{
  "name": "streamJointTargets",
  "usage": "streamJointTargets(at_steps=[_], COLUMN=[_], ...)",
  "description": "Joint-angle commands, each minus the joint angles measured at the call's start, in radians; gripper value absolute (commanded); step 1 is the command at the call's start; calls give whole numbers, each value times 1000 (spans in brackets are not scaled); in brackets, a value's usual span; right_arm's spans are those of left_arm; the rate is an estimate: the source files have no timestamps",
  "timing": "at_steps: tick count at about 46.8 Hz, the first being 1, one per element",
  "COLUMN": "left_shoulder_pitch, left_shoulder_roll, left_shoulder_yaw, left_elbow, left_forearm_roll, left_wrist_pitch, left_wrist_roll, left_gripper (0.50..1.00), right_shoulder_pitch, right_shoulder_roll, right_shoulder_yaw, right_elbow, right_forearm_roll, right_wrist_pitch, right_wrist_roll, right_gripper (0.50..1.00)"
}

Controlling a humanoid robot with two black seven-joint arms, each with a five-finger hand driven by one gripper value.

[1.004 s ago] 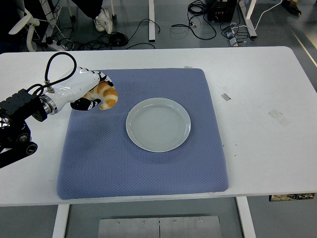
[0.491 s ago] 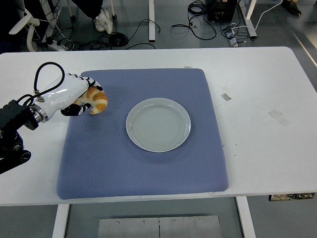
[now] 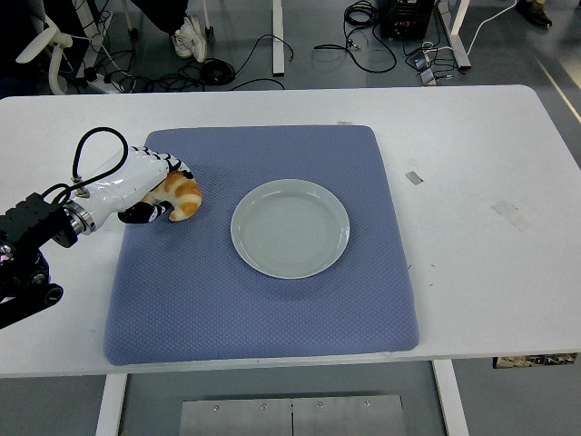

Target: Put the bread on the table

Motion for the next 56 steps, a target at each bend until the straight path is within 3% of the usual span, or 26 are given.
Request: streamJointTargets(at_steps=[1,7,12,22,33,44,51,56], left_shoulder_pitch=[-2,-6,-8,-9,-12,-51,-55,-57], left_shoulder_roll=[0,0,-1,0,2,25,45,48], left_shoulder_yaw=[-12,-17,-17,-52,-175,-214,-247,-274], left_elbow=[0,-2,-2,-3,-3,1,52,83], left_forearm_roll=[-9,-20,-38,-72,-263,-493,-633,-696], left_wrist_pitch=[1,27,32,45,47,47,45,45], left_wrist_roll=[0,0,-3,-3,-51,-57,-115,-126], left_gripper=[842,920,945,948,948,946,946,946], right_shoulder_pitch=[0,0,0,0,0,0,0,0], right_shoulder_roll=[0,0,0,0,0,0,0,0], right_shoulder_yaw=[0,0,0,0,0,0,0,0], right_elbow=[0,0,0,0,0,0,0,0], right_forearm_roll=[0,0,0,0,0,0,0,0], right_wrist_pitch=[0,0,0,0,0,0,0,0], right_wrist_roll=[0,0,0,0,0,0,0,0], right_gripper=[1000,1000,1000,1000,1000,1000,1000,1000])
